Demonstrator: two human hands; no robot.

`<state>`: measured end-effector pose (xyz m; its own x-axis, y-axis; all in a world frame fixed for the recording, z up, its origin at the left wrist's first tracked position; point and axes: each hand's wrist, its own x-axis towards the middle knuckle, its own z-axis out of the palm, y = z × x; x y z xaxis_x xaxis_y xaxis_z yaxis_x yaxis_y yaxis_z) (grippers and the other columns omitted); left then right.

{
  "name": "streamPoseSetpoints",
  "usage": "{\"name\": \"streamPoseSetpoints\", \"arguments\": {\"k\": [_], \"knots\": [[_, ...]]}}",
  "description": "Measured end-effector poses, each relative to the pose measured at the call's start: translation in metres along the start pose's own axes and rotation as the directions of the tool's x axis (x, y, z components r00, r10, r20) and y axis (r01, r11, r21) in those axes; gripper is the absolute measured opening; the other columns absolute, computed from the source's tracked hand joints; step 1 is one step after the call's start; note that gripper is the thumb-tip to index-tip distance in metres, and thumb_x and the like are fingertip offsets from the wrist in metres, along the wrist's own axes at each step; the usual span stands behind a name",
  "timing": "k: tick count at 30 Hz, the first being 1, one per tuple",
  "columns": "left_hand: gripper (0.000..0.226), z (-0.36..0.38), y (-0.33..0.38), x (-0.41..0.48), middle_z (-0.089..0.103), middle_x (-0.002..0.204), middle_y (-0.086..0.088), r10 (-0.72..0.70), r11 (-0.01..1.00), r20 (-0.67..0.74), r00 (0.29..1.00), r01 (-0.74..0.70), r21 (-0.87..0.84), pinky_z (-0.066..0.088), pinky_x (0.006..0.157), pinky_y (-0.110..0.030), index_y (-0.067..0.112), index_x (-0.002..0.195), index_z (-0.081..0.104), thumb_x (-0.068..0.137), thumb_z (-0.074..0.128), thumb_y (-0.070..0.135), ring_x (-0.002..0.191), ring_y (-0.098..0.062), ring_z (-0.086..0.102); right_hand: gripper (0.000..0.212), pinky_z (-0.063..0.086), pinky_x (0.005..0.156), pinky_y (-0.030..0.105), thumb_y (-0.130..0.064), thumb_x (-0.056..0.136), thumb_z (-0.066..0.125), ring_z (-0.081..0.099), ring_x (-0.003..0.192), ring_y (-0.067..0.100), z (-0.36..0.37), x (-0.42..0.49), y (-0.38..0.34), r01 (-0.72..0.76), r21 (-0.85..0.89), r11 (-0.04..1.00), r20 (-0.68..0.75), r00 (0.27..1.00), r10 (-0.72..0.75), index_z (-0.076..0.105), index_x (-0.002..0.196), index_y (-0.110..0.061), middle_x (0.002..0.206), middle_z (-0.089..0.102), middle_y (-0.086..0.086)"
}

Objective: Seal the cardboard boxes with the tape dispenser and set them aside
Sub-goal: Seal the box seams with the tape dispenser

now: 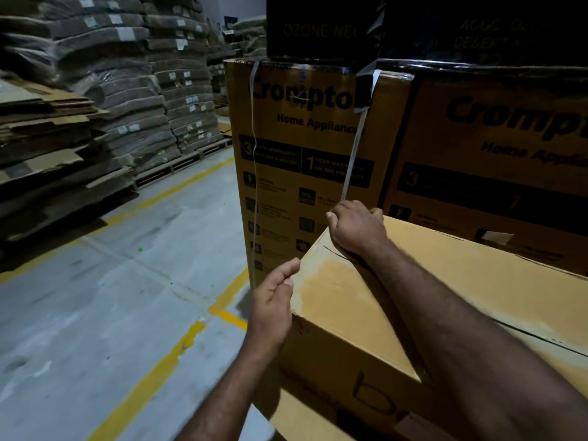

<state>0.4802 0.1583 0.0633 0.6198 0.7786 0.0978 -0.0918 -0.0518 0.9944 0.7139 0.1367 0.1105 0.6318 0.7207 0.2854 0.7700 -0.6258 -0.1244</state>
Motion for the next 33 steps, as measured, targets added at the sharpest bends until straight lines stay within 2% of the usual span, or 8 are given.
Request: {"name": "streamPoseSetpoints", "arguments": {"k": [5,10,14,17,20,23,28,33], "knots": [[0.048,0.004,0.005,-0.004,0.067,0.128,0.011,0.091,0.995,-0.010,0.996,-0.091,0.030,0.051,0.088,-0.017,0.023,0.107,0.073,0.099,0.040,-0.010,0.109,-0.003,0.065,0.049,0.022,0.106,0.060,-0.043,0.097,0.030,0.048,0.124,0.024,-0.004,0.015,0.004,-0.188,0.012,0.982,0.123,0.975,0.186,0.053,0.135,-0.021,0.138,0.053,0.005],[0.042,-0.001,0.001,-0.003,0.065,0.129,0.010,0.120,0.988,-0.014,0.993,-0.118,0.099,0.050,0.081,-0.012,0.017,0.095,0.073,0.098,0.042,-0.011,0.104,0.000,0.066,0.034,0.029,0.100,0.054,-0.034,0.093,0.040,0.052,0.101,0.024,-0.007,0.021,-0.007,-0.228,0.079,0.970,0.147,0.966,0.215,0.056,0.117,-0.016,0.119,0.059,0.007],[0.039,-0.007,0.000,0.003,0.062,0.127,0.022,0.096,0.984,0.033,0.995,-0.100,0.147,0.046,0.094,-0.010,0.017,0.098,0.073,0.101,0.042,-0.006,0.119,0.009,0.056,0.050,0.021,0.110,0.054,-0.043,0.104,0.032,0.042,0.136,0.031,-0.007,0.023,-0.003,-0.213,0.121,0.970,0.222,0.958,0.182,0.035,0.151,-0.028,0.149,0.046,0.011],[0.035,-0.008,0.007,0.004,0.058,0.128,0.027,0.066,0.980,0.133,0.989,-0.090,0.180,0.045,0.101,-0.012,0.021,0.114,0.071,0.104,0.043,0.003,0.124,0.014,0.050,0.058,0.018,0.119,0.055,-0.049,0.104,0.037,0.034,0.145,0.031,-0.026,0.015,0.009,-0.228,0.326,0.918,0.246,0.957,0.150,0.027,0.156,-0.026,0.157,0.039,0.008],[0.030,-0.006,0.023,0.007,0.061,0.126,0.021,-0.002,0.982,0.191,0.982,-0.034,0.188,0.049,0.077,-0.006,0.026,0.118,0.069,0.105,0.047,0.010,0.112,0.011,0.055,0.051,0.042,0.108,0.044,-0.042,0.103,0.048,0.047,0.135,0.028,-0.055,-0.014,0.030,-0.226,0.381,0.896,0.183,0.969,0.167,0.047,0.146,-0.016,0.150,0.047,0.008],[0.025,-0.004,0.033,0.013,0.067,0.117,0.012,-0.073,0.955,0.194,0.978,0.013,0.296,0.050,0.062,-0.019,0.031,0.121,0.065,0.104,0.053,0.019,0.092,-0.005,0.064,0.046,0.049,0.089,0.033,-0.040,0.100,0.055,0.055,0.123,0.023,-0.090,-0.063,0.058,-0.303,0.334,0.893,0.240,0.943,0.230,0.052,0.142,-0.023,0.145,0.052,0.004],[0.033,0.011,0.027,0.006,0.061,0.124,0.009,0.105,0.869,0.134,0.985,-0.156,0.470,0.053,0.084,-0.035,0.027,0.133,0.061,0.100,0.060,0.027,0.107,-0.018,0.062,0.050,0.051,0.088,0.031,-0.044,0.097,0.058,0.060,0.105,0.016,-0.145,-0.173,0.115,-0.474,0.227,0.851,0.314,0.863,0.397,0.048,0.143,-0.029,0.141,0.055,0.005],[0.046,0.024,-0.005,-0.008,0.058,0.138,-0.012,0.263,0.938,-0.202,0.943,-0.202,0.281,0.044,0.107,-0.047,0.009,0.130,0.061,0.092,0.045,0.031,0.127,-0.031,0.053,0.054,0.050,0.092,0.040,-0.042,0.096,0.061,0.055,0.124,0.028,-0.173,-0.309,0.153,-0.723,0.102,0.683,0.038,0.689,0.724,0.047,0.146,-0.027,0.145,0.052,0.008]]}}
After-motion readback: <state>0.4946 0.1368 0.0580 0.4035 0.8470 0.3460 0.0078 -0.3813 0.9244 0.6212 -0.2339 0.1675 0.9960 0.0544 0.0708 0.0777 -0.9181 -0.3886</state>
